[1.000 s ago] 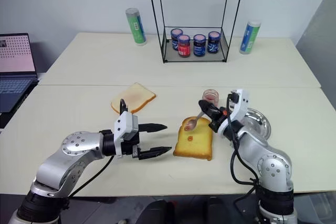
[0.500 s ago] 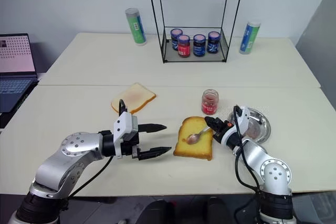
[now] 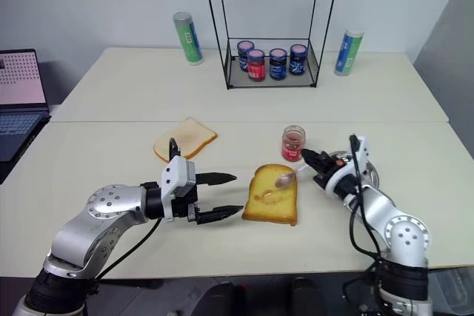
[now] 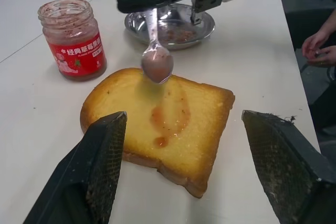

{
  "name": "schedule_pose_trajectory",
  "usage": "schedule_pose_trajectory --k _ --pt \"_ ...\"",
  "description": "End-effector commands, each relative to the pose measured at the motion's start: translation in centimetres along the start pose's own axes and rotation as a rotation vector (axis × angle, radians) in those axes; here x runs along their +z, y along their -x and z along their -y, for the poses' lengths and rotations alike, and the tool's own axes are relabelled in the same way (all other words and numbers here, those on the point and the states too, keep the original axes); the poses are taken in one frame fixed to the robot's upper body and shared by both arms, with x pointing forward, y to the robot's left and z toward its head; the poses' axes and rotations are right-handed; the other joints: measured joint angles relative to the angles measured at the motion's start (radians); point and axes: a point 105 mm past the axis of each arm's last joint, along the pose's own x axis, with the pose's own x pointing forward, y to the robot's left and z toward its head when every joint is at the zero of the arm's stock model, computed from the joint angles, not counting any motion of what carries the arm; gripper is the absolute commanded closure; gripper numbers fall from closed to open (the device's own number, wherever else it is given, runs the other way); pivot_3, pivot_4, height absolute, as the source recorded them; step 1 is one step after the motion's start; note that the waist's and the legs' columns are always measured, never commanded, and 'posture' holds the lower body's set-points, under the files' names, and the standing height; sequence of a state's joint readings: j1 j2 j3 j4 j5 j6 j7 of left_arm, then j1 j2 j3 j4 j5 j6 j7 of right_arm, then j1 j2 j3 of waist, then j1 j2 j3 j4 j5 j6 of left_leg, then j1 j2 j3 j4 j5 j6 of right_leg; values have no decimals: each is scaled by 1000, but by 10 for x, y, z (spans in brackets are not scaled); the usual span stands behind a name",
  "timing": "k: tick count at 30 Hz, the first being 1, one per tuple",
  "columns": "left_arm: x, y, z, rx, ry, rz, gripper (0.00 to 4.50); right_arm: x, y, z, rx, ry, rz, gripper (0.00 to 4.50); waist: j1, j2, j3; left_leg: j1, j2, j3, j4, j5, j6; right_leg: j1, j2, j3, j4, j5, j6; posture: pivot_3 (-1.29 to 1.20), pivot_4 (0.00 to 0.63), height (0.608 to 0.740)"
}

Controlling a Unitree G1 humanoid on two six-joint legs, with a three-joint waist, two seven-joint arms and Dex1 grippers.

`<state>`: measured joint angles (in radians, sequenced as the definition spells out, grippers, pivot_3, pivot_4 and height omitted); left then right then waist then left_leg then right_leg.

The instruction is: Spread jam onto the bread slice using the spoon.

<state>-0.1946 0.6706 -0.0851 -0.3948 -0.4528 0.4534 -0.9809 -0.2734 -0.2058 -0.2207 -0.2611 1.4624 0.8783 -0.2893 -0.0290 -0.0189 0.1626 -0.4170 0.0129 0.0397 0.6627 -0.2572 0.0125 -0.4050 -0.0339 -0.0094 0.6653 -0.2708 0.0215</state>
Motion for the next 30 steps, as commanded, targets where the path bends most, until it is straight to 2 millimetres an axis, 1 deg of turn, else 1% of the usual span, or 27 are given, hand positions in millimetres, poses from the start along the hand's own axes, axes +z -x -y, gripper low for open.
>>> schedule_pose_trajectory --k 1,4,7,11,13,17,20,24,28,30 --pt "10 1 5 -9 -33 18 839 -9 -12 -9 33 4 -15 4471 0 0 0 0 0 0 0 0 0 0 0 0 0 0 0 0 150 740" --pt "9 3 6 -12 -28 9 839 -18 -19 -2 16 13 -42 4471 3 0 0 0 -1 0 0 0 0 0 -2 0 0 0 0 0 150 740" --pt "9 3 7 -11 -25 6 839 -18 -20 11 -21 39 -47 4471 4 0 0 0 -2 0 0 0 0 0 -2 0 0 0 0 0 150 740" --pt "9 4 7 -9 -24 3 839 -5 -8 26 -51 74 -35 4471 4 0 0 0 -2 0 0 0 0 0 -2 0 0 0 0 0 150 740" --pt "9 4 6 -9 -24 4 839 1 -3 28 -58 88 -25 4471 5 0 0 0 -2 0 0 0 0 0 -2 0 0 0 0 0 150 740" --pt "10 1 5 -10 -27 10 839 23 9 30 -71 115 20 4471 4 0 0 0 -2 0 0 0 0 0 -2 0 0 0 0 0 150 740" --pt "10 0 4 -12 -27 13 839 29 12 21 -41 122 30 4471 4 0 0 0 -2 0 0 0 0 0 -2 0 0 0 0 0 150 740" --pt "11 0 4 -16 -27 16 839 24 9 -3 50 89 20 4471 1 0 0 0 -1 0 0 0 0 0 -2 0 0 0 0 0 150 740" --pt "11 0 4 -18 -27 17 839 6 1 -24 126 36 -17 4471 -1 0 0 0 -1 0 0 0 0 0 -1 0 1 0 0 0 150 740" --pt "11 0 5 -18 -27 16 839 -8 -5 -25 128 12 -48 4471 -1 0 0 0 -1 0 0 0 0 0 -1 0 1 0 0 0 150 740"
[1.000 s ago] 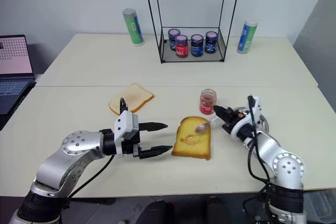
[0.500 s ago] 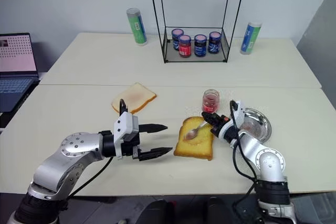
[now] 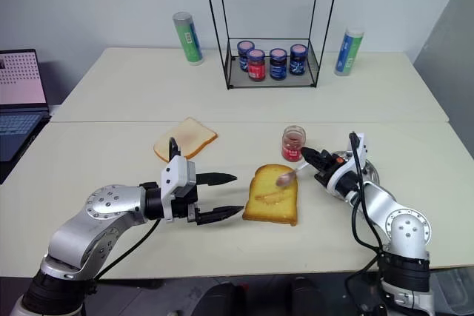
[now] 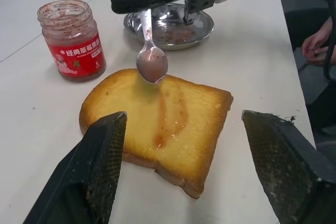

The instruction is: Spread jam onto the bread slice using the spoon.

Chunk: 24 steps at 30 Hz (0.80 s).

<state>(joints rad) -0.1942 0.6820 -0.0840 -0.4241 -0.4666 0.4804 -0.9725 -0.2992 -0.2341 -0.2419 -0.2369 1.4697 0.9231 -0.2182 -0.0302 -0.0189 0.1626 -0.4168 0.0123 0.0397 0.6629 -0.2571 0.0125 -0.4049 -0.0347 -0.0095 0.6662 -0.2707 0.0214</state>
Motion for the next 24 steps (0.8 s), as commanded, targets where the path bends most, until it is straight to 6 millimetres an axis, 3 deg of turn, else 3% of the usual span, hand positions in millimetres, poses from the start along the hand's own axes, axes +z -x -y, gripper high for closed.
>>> schedule_pose_trajectory --k 1,8,17,21,24 --pt "8 0 2 -10 -27 21 839 -18 -9 -19 66 -18 -33 4471 0 0 0 0 0 0 0 0 0 0 0 0 0 0 0 0 150 740" --pt "7 2 5 -7 -24 15 839 -33 -13 -3 19 -14 -77 4471 5 0 0 0 -1 0 0 0 0 0 -1 0 0 0 0 0 150 740" --pt "7 0 4 -13 -24 16 839 -6 19 30 -87 92 -61 4471 4 0 0 0 -1 0 0 0 0 0 -1 0 0 0 0 0 150 740" --pt "7 -1 2 -21 -29 19 839 6 30 29 -85 130 -53 4471 4 0 0 0 -1 0 0 0 0 0 -1 0 0 0 0 0 150 740" --pt "7 -1 1 -24 -31 19 839 10 28 17 -44 130 -41 4471 5 0 0 0 -1 0 1 0 0 1 -1 0 0 0 0 0 150 740"
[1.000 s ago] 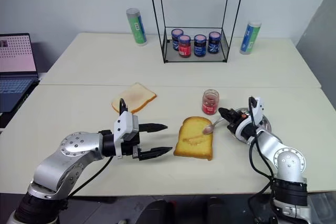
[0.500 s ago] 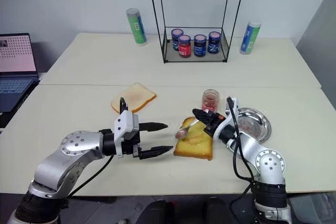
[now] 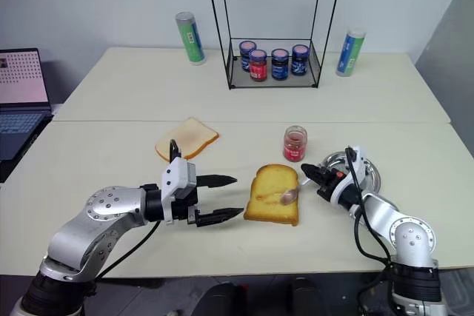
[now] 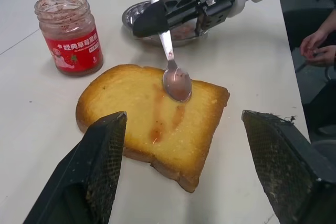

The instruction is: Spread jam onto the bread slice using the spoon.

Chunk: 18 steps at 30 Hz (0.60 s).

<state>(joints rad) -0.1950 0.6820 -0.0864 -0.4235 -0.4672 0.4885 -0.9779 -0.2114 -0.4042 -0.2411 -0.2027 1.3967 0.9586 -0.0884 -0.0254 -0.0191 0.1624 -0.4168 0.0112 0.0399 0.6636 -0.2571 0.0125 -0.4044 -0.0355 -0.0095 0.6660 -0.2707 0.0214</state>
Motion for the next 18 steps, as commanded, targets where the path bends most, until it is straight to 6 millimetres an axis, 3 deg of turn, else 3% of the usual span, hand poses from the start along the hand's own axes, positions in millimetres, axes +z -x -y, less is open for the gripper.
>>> schedule_pose_trajectory --k 1,9,13,18 --pt "8 -1 0 -18 -39 24 839 12 1 -27 93 20 42 4471 0 0 0 0 0 0 0 0 0 0 0 0 0 0 0 0 150 740" --pt "9 -1 2 -23 -41 25 839 -11 -27 -60 185 -54 15 4471 -3 0 0 0 1 0 0 0 0 0 1 0 0 0 0 0 150 740" --pt "9 2 3 -15 -40 21 839 -28 -40 -47 138 -71 -24 4471 -2 0 0 0 1 0 0 0 0 0 0 0 0 0 0 0 150 740" --pt "8 3 4 -9 -35 18 839 -23 -34 -28 80 -45 -19 4471 1 0 0 0 0 0 0 0 0 0 0 0 0 0 0 0 150 740"
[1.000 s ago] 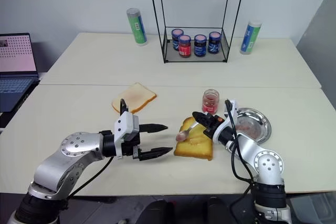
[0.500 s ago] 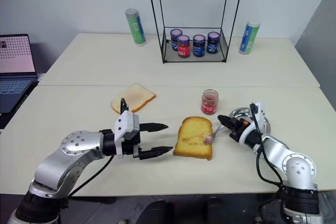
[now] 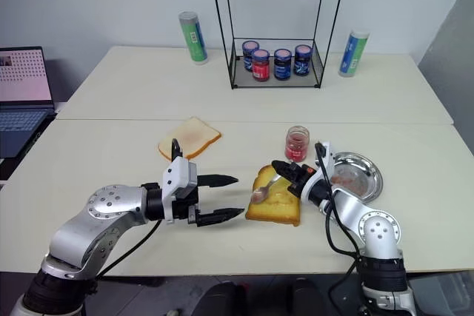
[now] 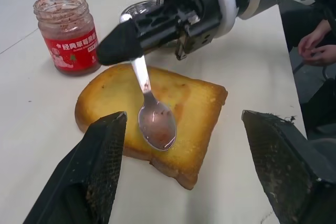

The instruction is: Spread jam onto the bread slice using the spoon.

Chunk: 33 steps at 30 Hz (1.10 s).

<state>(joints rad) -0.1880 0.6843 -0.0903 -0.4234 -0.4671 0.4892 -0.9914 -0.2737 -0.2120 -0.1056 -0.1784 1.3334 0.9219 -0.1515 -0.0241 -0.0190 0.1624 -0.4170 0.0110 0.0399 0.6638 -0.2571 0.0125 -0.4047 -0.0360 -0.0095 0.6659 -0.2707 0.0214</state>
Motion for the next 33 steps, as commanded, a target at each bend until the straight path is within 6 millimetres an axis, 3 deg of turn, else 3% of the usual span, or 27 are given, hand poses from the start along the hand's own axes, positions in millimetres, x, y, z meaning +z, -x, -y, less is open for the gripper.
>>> schedule_pose_trajectory --k 1,10,13,22,25,29,33 --pt "10 3 2 8 -43 23 839 14 11 4 0 30 45 4471 0 0 0 0 0 0 0 0 0 0 0 0 0 0 0 0 150 740" --pt "11 1 -2 10 -43 29 839 19 48 13 -7 112 -16 4471 0 0 0 0 0 0 0 0 0 0 0 0 0 0 0 0 150 740" --pt "11 2 -3 13 -44 28 839 23 52 9 5 122 -18 4471 0 0 0 0 0 0 0 0 0 0 0 0 0 0 0 0 150 740" --pt "12 3 -6 25 -47 30 839 49 26 -30 111 82 88 4471 -4 0 0 0 1 0 0 0 0 0 1 0 1 0 0 0 150 740" --pt "13 3 -7 28 -50 30 839 52 18 -31 104 71 109 4471 -3 0 0 0 1 0 0 0 0 0 1 0 1 0 0 0 150 740" --pt "26 3 -8 5 -75 41 839 74 26 -28 84 53 187 4471 6 0 0 0 0 0 0 0 0 0 0 0 0 0 0 0 150 740" --pt "52 -5 -7 -51 -126 78 839 93 49 -26 49 111 246 4471 17 0 0 -1 -1 0 1 0 0 0 0 0 0 0 1 0 150 740"
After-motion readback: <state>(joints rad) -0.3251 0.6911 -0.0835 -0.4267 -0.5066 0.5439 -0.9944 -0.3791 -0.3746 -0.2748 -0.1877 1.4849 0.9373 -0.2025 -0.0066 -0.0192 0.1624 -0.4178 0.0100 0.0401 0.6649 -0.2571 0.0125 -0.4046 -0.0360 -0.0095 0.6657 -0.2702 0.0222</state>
